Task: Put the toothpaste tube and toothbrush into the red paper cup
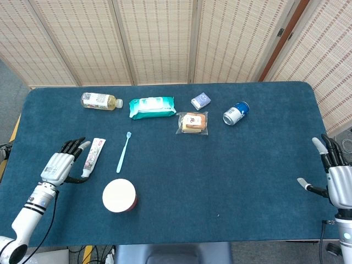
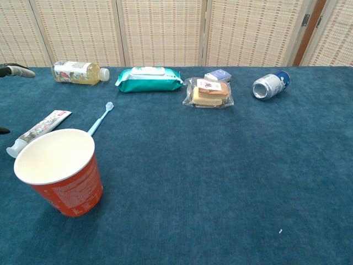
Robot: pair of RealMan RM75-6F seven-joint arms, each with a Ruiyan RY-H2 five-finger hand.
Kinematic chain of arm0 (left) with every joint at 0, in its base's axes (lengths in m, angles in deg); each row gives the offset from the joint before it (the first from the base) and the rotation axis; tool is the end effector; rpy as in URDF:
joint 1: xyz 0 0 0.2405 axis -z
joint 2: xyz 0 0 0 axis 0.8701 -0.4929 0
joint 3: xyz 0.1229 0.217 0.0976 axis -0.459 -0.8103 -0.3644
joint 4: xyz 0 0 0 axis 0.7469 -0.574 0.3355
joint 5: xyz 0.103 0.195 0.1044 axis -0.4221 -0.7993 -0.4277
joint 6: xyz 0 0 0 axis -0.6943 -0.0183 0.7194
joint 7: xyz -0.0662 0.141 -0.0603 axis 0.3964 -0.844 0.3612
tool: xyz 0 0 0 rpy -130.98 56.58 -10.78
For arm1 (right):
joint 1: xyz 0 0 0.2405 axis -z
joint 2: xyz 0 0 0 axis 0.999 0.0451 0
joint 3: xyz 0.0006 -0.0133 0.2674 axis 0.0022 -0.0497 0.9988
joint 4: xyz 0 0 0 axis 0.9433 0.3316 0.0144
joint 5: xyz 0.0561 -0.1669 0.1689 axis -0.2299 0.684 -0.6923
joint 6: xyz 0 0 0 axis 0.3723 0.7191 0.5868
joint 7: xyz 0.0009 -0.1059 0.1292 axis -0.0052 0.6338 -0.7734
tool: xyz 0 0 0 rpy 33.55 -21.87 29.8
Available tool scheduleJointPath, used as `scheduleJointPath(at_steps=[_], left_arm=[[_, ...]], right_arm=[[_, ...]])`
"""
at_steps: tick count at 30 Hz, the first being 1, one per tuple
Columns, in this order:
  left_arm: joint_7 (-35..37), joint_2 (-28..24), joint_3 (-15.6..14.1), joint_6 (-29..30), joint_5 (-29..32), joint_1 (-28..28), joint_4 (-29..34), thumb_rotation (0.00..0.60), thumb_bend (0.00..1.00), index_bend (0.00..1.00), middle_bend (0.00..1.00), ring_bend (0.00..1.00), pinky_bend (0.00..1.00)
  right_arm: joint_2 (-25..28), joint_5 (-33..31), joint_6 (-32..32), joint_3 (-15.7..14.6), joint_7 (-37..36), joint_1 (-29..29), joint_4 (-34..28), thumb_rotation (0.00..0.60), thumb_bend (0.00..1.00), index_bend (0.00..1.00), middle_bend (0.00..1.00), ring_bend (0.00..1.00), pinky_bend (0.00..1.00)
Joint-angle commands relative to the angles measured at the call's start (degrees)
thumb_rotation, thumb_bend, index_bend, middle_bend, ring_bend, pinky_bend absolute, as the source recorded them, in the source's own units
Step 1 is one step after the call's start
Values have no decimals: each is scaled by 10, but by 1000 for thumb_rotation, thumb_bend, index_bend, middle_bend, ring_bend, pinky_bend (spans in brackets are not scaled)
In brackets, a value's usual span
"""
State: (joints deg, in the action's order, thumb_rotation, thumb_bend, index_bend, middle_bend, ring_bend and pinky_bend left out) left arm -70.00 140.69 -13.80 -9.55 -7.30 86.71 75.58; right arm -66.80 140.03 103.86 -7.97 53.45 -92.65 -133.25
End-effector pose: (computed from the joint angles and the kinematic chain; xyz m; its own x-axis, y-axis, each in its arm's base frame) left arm -0.2970 0.3497 0.0630 0.3860 0.2127 0.8977 0.9143 -0.2181 -0.3414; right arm -0.3247 -0.2329 0.1687 0.3453 0.1872 0.9196 -0.9325 -0.0417 0.3587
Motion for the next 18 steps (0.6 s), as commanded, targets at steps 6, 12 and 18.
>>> scheduleJointPath(at_steps=[6,12,18], left_arm=[[35,21,3,-37,11,30,-55,600,45,0,0,0,0],[67,41,10,-65,24,54,-100,600,45,0,0,0,0],[92,58,3,-91,18,74,-146,600,45,0,0,0,0]], right_arm=[[-4,-14,-22,8,4,-16,3,600,0,0,0,26,366],[-9,-23,-39,15,5,-31,8,600,0,0,0,26,366],[-12,-31,-54,18,5,-43,14,600,0,0,0,26,366]])
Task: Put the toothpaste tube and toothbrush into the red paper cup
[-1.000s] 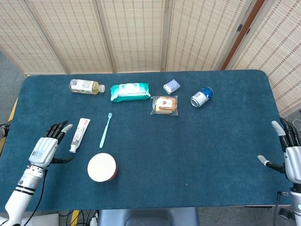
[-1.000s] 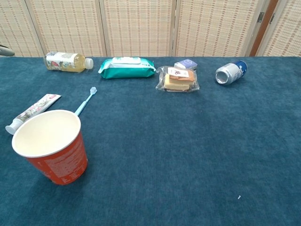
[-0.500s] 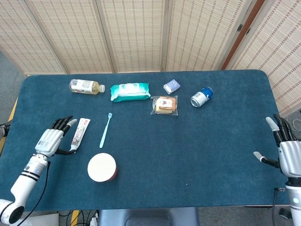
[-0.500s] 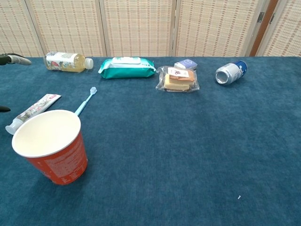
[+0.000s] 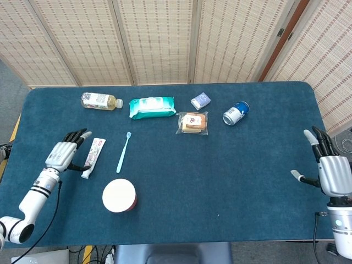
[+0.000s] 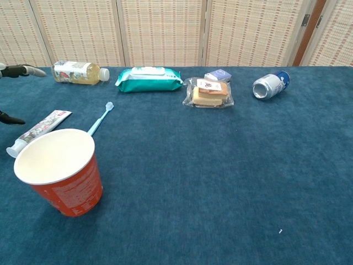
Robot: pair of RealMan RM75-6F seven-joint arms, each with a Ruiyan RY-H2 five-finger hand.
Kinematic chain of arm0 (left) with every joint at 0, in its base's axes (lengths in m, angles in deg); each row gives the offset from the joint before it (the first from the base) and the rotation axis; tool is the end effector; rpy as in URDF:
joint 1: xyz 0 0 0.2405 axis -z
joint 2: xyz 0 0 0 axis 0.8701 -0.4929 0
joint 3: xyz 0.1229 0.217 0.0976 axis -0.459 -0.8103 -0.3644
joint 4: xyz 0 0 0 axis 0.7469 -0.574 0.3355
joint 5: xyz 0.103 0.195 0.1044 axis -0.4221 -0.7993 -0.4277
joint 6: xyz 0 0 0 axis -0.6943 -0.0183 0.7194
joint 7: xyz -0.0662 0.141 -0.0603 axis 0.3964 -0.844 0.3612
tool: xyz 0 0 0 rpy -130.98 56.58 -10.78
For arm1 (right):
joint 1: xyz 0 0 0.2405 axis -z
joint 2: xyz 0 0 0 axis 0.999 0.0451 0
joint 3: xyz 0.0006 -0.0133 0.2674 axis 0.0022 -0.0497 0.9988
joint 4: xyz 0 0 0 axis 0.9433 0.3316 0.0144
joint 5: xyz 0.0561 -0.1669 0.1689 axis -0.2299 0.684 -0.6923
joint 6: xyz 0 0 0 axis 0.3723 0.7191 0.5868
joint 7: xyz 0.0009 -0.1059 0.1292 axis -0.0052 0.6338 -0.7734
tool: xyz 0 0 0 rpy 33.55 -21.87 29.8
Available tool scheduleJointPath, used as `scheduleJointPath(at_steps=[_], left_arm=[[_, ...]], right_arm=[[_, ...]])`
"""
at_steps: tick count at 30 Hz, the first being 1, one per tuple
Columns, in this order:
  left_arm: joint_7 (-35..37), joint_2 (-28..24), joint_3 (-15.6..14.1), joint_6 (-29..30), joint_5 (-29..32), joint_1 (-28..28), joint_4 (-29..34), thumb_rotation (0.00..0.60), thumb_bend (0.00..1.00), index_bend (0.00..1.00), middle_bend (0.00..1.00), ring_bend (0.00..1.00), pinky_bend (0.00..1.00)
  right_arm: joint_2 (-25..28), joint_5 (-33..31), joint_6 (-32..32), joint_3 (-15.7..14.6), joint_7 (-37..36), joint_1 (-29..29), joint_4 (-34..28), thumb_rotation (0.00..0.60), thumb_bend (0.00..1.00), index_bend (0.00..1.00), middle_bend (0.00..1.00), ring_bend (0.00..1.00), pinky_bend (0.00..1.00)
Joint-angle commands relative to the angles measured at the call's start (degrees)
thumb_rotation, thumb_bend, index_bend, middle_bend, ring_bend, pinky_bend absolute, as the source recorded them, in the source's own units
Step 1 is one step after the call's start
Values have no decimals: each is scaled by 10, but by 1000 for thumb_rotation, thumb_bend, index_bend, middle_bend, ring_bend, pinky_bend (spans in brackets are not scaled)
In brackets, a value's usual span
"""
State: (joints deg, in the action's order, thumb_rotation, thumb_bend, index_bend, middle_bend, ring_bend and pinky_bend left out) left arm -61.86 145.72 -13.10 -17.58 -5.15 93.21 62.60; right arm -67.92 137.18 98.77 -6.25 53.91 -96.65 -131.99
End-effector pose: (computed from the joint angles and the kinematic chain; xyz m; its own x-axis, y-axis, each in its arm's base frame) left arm -0.3111 0.4034 0.0538 0.3674 0.2616 0.8925 0.9273 -0.1769 -0.3298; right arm -0.3209 -0.2649 0.1604 0.3443 0.1581 0.9255 -0.9334 -0.0489 0.3556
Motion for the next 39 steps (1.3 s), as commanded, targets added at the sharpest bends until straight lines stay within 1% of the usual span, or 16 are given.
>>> scheduleJointPath(at_steps=[1,6,13,21,39], left_arm=[[17,11,-8,-17,-6,12,-24,600,45,0,0,0,0],[36,23,-27,-43,-20,25,-52,600,42,0,0,0,0],[52,37,-43,-50,-38,37,-77,600,32,0,0,0,0],[67,43,-50,-54,-38,43,-93,600,30,0,0,0,0],[38,49,-61,-89,-16,52,-110,600,31,0,0,0,0]], right_arm=[[-1,-4,-6,2,0,-4,3,600,0,0,0,26,366],[-4,-11,-17,5,3,-13,5,600,0,0,0,26,366],[-8,-15,-26,6,9,-23,5,600,0,0,0,26,366],[-11,-19,-30,5,10,-27,6,600,0,0,0,26,366],[-13,-23,-28,1,2,-27,13,600,0,0,0,26,366]])
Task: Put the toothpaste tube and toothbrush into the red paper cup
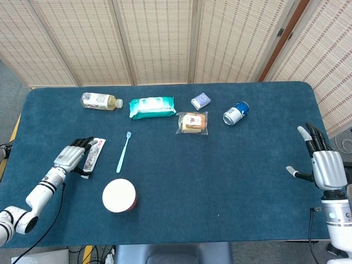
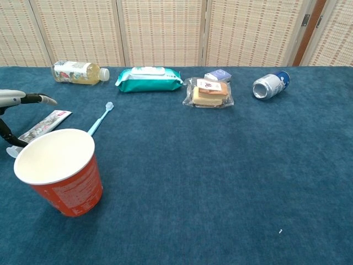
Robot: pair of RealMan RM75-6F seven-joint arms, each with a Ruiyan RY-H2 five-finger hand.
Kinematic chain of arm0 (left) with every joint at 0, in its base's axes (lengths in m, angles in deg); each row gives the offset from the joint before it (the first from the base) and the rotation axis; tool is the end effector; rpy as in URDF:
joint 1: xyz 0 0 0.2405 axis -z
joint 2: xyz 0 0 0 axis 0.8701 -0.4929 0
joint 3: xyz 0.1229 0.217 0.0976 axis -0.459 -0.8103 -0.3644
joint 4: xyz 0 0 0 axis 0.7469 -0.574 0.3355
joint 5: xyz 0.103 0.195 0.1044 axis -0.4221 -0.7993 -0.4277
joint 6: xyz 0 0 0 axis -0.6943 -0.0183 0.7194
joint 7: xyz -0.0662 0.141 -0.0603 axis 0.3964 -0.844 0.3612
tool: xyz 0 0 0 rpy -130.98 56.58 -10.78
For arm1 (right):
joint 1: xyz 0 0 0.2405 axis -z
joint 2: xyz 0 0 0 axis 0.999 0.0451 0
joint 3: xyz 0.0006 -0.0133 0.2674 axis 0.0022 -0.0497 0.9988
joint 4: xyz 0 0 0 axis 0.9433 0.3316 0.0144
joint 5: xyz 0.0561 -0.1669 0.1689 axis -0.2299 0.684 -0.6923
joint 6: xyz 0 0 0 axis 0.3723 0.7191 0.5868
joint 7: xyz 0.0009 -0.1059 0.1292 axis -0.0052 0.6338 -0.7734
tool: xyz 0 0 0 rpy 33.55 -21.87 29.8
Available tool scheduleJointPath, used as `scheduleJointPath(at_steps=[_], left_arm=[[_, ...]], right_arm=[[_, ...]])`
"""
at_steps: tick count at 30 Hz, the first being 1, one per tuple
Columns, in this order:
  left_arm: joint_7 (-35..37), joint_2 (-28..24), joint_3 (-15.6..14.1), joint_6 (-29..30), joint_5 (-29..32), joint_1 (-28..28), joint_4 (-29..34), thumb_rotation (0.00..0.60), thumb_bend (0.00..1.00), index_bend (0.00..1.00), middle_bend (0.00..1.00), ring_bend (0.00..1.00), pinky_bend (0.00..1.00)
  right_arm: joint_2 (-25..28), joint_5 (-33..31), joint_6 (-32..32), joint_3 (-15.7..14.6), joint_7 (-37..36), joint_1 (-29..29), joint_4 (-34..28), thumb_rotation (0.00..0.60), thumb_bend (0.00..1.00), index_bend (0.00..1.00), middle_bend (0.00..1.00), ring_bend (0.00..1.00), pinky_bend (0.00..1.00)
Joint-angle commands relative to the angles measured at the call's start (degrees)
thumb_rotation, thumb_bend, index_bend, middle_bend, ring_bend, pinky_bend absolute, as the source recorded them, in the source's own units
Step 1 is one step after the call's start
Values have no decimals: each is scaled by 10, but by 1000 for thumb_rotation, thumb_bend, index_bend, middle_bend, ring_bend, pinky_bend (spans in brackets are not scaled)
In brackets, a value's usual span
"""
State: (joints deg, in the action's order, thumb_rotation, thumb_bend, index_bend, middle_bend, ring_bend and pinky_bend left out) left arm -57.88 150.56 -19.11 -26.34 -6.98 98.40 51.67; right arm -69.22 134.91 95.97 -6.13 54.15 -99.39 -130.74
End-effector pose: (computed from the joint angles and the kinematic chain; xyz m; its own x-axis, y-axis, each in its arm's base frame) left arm -0.3368 0.4183 0.0220 0.4684 0.4056 0.7849 0.8834 -0.1977 -0.4249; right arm -0.3198 -0.2826 0.1509 0.3400 0.1312 0.9312 -0.9361 -0.0476 0.3485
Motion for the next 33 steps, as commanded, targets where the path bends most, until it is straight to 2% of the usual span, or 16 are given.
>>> scheduleJointPath(at_steps=[1,16,33], left_arm=[[-4,0,-1,-2,4,-1,-2,600,31,0,0,0,0],[-43,0,1,5,29,-16,-25,600,30,0,0,0,0],[-48,28,38,-22,91,-21,-102,600,25,0,0,0,0]], right_arm=[[-1,0,0,-1,-1,0,1,600,0,0,0,26,366],[-5,-2,1,-4,-4,0,7,600,0,0,0,26,366],[-7,0,2,-5,-4,-1,6,600,0,0,0,26,366]])
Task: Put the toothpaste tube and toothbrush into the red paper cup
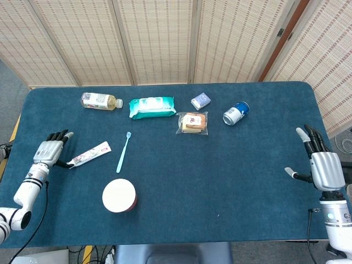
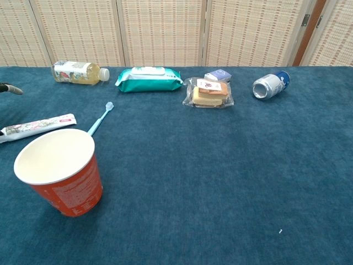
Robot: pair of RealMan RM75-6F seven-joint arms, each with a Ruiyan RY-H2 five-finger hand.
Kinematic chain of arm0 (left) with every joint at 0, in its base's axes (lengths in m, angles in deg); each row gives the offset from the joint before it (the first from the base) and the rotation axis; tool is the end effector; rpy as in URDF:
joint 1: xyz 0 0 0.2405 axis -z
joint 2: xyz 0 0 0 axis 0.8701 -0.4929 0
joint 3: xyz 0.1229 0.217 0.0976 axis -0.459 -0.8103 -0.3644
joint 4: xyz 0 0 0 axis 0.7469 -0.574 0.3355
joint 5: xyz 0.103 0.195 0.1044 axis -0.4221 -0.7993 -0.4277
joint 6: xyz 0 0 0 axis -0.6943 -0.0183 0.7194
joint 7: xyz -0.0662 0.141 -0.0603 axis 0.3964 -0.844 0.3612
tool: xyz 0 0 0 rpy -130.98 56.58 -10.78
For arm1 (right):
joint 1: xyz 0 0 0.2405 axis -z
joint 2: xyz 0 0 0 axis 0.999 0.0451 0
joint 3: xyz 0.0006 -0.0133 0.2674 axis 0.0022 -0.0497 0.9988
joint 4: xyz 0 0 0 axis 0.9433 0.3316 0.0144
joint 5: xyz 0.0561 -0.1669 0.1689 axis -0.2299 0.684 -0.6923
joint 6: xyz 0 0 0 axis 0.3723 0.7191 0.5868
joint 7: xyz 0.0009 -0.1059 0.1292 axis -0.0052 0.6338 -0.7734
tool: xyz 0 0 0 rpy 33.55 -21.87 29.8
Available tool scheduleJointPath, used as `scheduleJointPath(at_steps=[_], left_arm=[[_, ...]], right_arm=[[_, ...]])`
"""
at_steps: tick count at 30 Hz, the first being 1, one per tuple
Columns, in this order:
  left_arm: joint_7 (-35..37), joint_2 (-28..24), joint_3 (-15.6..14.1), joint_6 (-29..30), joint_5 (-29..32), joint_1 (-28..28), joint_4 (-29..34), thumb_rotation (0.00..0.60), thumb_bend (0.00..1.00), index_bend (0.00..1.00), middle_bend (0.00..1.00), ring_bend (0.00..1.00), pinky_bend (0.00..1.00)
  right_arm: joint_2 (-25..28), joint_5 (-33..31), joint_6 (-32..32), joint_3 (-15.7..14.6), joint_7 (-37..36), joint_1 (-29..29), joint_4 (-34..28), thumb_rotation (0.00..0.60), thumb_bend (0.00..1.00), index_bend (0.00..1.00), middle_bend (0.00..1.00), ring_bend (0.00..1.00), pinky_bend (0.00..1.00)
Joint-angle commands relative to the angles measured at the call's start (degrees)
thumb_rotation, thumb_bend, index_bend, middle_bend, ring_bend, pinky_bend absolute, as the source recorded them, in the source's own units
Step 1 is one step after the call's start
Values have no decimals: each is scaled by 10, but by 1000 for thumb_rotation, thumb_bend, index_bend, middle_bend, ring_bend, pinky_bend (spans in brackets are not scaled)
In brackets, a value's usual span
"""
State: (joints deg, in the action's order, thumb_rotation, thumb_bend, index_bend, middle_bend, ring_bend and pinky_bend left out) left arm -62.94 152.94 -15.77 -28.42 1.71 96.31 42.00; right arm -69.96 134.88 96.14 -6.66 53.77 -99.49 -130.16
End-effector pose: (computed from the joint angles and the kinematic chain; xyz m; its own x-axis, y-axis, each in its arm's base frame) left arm -0.3859 0.4353 0.0616 0.4842 0.3341 0.8087 0.8572 0.0039 -0.5149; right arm -0.3215 -0.2813 0.1462 0.3328 0.1250 0.9347 -0.9390 -0.0476 0.3407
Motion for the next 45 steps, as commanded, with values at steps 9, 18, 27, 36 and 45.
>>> scheduleJointPath(at_steps=[9,18,27,36,45], left_arm=[[46,-41,20,-4,5,-1,90,600,34,0,0,0,0],[31,-71,45,-56,86,10,168,600,152,0,0,0,0],[-70,-50,45,-40,156,19,164,600,167,134,0,0,0],[-165,-39,32,-22,203,27,174,600,169,321,0,0,0],[-215,-23,26,-9,227,31,171,600,176,340,0,0,0]], right_arm=[[0,-2,0,0,-3,0,2,600,0,0,0,26,366],[-3,0,-2,-1,-5,-1,4,600,0,0,0,26,366],[-3,-2,-1,-2,-6,0,6,600,0,0,0,26,366],[-6,-4,-5,-4,-10,1,11,600,0,0,0,26,366],[-8,-4,-7,-5,-14,1,15,600,0,0,0,26,366]])
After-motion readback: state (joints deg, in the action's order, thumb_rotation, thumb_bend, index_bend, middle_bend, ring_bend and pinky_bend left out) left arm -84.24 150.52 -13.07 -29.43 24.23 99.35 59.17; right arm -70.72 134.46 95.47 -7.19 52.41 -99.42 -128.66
